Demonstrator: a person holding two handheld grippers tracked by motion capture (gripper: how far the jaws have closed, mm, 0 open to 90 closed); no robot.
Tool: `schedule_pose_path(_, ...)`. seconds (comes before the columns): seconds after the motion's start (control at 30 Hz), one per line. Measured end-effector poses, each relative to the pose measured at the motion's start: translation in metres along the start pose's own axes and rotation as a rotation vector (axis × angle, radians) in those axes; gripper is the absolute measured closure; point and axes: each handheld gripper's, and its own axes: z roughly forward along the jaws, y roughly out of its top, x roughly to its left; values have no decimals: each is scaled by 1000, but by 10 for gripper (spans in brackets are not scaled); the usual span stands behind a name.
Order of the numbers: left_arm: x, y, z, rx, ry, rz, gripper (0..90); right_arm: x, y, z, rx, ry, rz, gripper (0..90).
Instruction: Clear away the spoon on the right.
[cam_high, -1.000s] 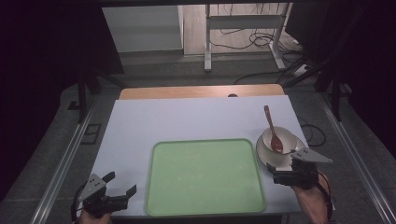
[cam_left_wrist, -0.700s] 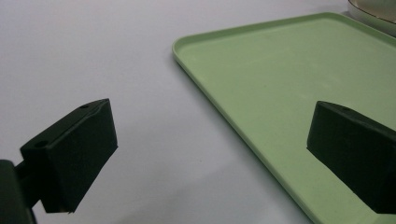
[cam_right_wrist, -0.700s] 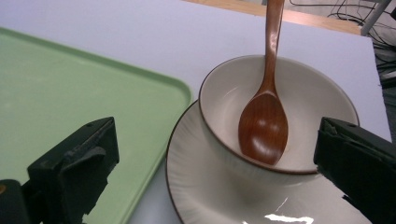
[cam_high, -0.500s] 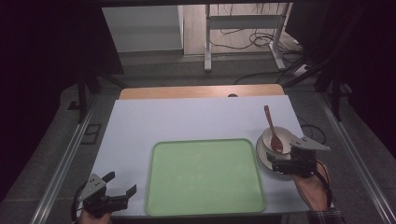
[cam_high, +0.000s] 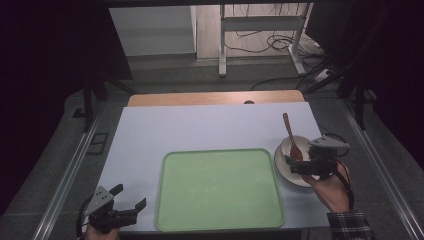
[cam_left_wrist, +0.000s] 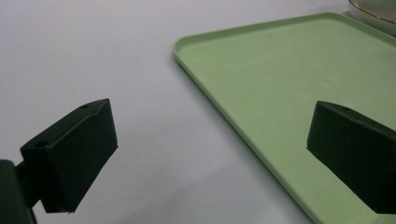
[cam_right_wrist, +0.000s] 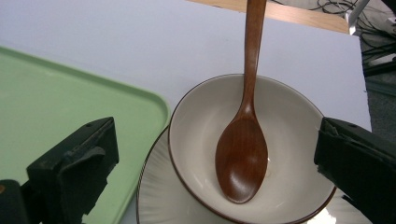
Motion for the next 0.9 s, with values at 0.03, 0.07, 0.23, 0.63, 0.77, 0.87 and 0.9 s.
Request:
schedule_pose_path(0.03,0,0,0,0,0,0,12,0,0,0,0,0,0,0)
schedule_pose_path(0.07,0,0,0,0,0,0,12,-3,3,2,4,-2,7,16)
schedule_pose_path(0.23,0,0,0,0,0,1,12,-6,9,5,22,-12,4,55)
schedule_pose_path(0.63,0,0,0,0,-2,0,12,-14,25,19,68,-20,0,204)
schedule_pose_path(0.77,0,0,0,-1,-1,1,12,-17,31,23,86,-22,-1,271)
schedule_pose_path(0.87,0,0,0,0,-1,1,12,-20,35,28,103,-22,3,312)
schedule_pose_path(0.9,0,0,0,0,-1,1,12,-20,35,28,103,-22,3,312)
